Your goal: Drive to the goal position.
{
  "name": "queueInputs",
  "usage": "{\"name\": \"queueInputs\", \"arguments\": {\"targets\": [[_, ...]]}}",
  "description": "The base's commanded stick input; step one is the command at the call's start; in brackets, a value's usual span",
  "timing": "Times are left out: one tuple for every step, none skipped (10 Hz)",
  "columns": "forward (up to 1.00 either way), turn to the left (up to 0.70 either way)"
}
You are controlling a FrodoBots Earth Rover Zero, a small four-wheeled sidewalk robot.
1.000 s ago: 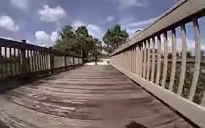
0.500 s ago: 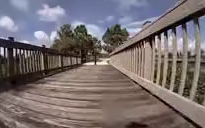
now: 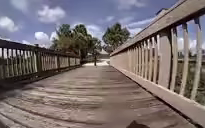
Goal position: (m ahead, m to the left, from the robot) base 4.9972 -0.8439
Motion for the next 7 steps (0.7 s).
{"name": "queueInputs", "arguments": {"targets": [[0.85,0.00],[0.85,0.00],[0.85,0.00],[0.85,0.00],[0.85,0.00],[0.85,0.00],[0.85,0.00]]}}
